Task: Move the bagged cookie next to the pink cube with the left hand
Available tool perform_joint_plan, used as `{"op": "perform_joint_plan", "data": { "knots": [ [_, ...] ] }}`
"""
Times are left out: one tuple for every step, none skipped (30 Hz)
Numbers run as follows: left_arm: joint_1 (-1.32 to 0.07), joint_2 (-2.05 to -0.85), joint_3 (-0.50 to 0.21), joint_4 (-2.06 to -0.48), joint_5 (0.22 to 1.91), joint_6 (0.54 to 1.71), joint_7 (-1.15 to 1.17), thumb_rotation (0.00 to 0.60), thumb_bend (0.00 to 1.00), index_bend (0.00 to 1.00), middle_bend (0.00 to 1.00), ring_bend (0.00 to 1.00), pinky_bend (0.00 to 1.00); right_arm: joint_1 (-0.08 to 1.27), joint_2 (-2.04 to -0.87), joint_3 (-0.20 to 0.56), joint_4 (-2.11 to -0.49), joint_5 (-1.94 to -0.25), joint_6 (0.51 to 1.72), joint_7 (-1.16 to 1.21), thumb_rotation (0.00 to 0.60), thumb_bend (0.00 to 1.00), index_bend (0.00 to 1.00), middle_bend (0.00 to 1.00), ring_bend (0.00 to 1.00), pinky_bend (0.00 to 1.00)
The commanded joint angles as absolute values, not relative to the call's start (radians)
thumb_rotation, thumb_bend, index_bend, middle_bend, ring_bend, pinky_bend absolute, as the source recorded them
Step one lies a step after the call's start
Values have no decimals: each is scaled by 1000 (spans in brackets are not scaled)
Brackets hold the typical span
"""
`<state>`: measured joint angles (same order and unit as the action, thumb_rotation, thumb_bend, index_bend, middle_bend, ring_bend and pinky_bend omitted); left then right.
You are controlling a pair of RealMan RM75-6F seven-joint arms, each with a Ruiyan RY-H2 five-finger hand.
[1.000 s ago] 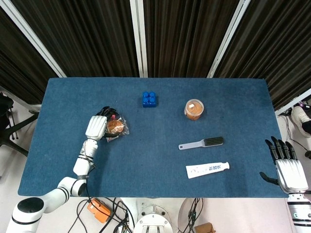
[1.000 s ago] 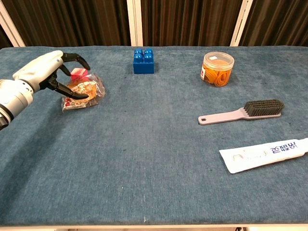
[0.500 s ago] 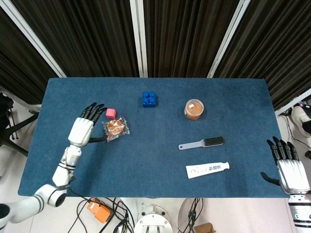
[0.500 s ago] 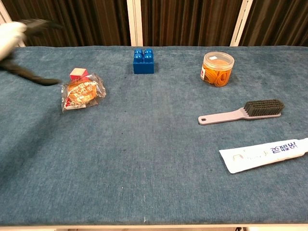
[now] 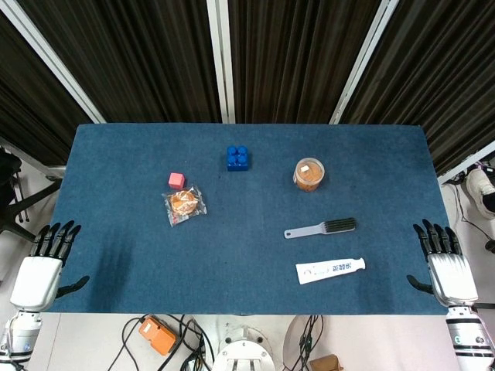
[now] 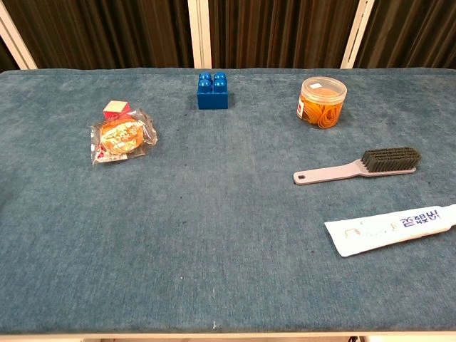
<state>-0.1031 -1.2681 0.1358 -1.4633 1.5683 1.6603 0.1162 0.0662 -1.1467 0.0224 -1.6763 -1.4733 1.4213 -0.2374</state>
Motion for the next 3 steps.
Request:
{"op": "perform_joint_plan", "data": {
  "knots": [
    [-104,-1257,127,-1493,1572,1619,143,600,0,28,36,0,59,67,-1144,24,-1675,-1471,1421,-233,600,272,0,0,0,0],
    [-101,-1254,125,-1496,1577,1620,136,600,0,28,36,0,59,67,-1142,25,-1674,-1468,1419,-228,600,272,0,0,0,0],
    [-99,-1251,124,-1496,1581,1621,131,600,0,28,36,0,59,68,-1140,27,-1673,-1466,1417,-223,600,272,0,0,0,0]
  ]
}}
